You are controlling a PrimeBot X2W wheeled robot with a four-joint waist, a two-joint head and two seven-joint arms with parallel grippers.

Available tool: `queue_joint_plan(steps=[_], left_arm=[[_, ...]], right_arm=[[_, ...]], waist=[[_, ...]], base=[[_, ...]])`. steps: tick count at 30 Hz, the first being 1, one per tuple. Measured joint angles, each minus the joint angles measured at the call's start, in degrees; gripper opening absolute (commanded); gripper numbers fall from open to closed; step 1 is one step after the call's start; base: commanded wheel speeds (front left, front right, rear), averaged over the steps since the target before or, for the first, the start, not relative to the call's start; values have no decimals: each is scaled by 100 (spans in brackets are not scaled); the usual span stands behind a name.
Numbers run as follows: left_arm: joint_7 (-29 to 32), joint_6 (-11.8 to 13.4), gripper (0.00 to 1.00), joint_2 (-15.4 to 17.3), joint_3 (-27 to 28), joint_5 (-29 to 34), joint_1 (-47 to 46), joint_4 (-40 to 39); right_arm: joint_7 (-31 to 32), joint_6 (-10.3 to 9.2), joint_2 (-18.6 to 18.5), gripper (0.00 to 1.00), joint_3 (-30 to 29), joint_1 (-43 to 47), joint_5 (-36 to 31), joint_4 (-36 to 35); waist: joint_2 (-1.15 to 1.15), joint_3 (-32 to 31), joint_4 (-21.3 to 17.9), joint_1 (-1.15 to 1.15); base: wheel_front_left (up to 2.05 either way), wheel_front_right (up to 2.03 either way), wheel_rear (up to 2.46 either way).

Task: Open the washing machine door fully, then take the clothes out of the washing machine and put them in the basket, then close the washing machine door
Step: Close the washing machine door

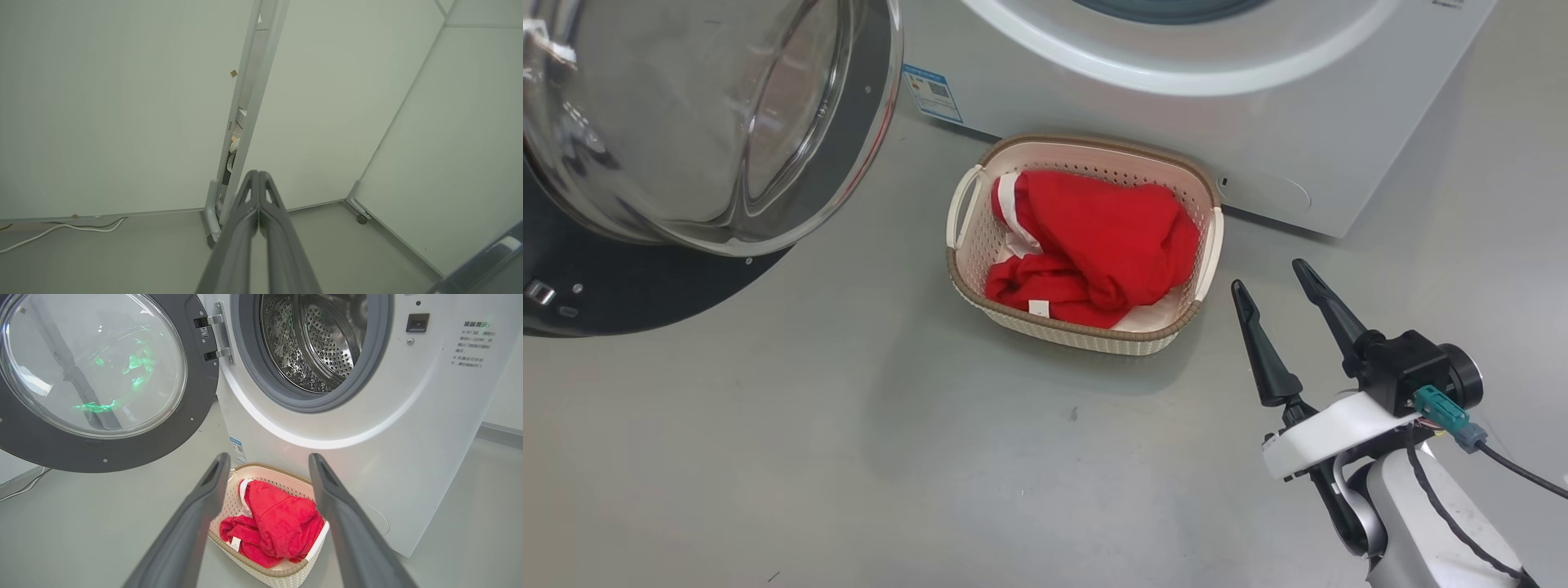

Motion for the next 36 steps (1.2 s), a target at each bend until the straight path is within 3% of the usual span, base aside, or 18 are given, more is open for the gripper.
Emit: queue_joint_plan(steps=[13, 22, 36], left_arm=[[1179, 637, 0, -111, 1136, -1496, -1087, 1207], [1756, 751, 0, -200, 1417, -1939, -1443, 1747], [2677, 753, 0, -272, 1299, -2189, -1653, 2265]], right_arm=[[-1, 0, 7, 100, 37, -58, 14, 36], [-1, 0, 15, 100, 38, -114, 16, 55], [-3, 0, 13, 100, 40, -118, 18, 126]], waist=[[0, 0, -271, 0], [0, 21, -313, 0], [0, -10, -320, 0]], base=[[0, 0, 0], [0, 0, 0], [0, 0, 0]])
